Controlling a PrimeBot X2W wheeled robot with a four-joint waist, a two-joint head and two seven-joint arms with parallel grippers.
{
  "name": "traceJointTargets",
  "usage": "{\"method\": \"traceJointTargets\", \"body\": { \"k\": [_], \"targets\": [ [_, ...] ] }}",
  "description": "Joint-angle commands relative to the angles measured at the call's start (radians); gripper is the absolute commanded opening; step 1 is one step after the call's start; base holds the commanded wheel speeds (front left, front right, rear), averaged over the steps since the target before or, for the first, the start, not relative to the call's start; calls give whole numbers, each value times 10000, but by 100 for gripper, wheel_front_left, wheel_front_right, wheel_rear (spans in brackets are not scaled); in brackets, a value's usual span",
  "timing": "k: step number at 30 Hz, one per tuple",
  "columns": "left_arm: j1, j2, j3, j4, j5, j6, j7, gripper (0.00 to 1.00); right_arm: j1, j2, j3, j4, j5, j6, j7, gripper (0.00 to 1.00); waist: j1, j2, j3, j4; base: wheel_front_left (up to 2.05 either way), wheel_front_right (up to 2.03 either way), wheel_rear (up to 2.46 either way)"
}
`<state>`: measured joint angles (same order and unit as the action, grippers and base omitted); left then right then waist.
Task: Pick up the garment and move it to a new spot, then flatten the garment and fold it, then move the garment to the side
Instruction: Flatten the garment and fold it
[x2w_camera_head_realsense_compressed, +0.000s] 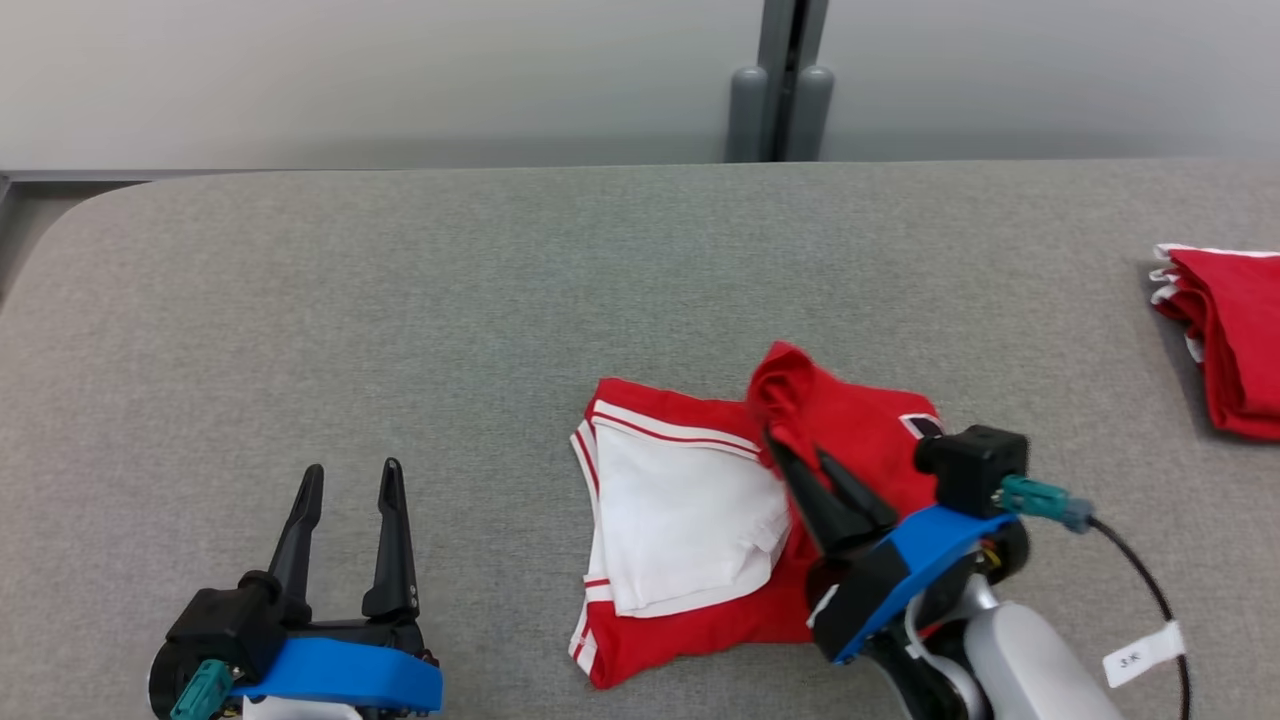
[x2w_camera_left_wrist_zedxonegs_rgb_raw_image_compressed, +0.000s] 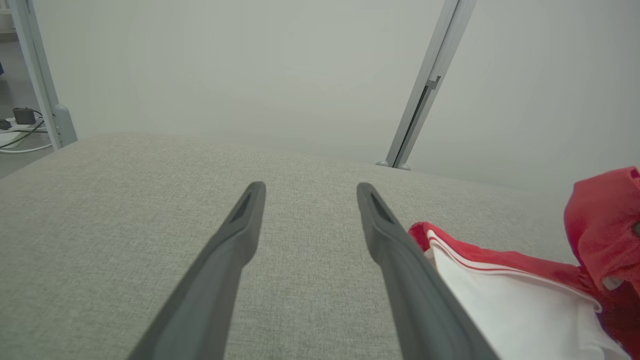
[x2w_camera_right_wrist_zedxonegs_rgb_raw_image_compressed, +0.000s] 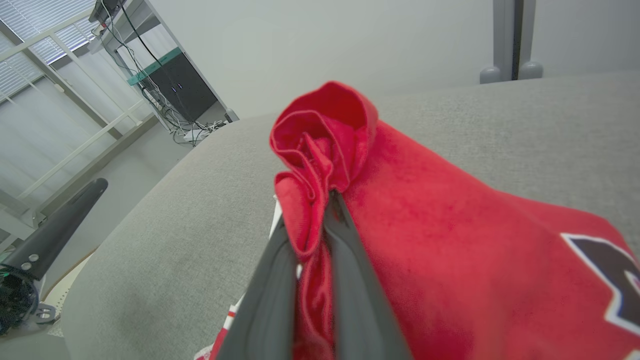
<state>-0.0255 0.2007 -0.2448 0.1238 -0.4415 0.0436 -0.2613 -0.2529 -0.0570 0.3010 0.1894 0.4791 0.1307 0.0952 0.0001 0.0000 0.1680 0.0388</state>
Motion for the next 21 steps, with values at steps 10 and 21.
{"method": "traceJointTargets", "body": {
  "k": [10, 21],
  "targets": [
    [-218, -137, -250, 141, 37, -103, -33, 100, -1439, 53, 2266, 2574, 2266, 1, -1316, 0, -1, 0, -111, 739, 0, 0, 0],
    [-126, -234, -436, 251, 58, -120, -39, 100, -3000, 62, 4626, 4835, 4905, 1, -2385, 100, -1, 0, -213, 999, 0, 0, 0]
  ]
}}
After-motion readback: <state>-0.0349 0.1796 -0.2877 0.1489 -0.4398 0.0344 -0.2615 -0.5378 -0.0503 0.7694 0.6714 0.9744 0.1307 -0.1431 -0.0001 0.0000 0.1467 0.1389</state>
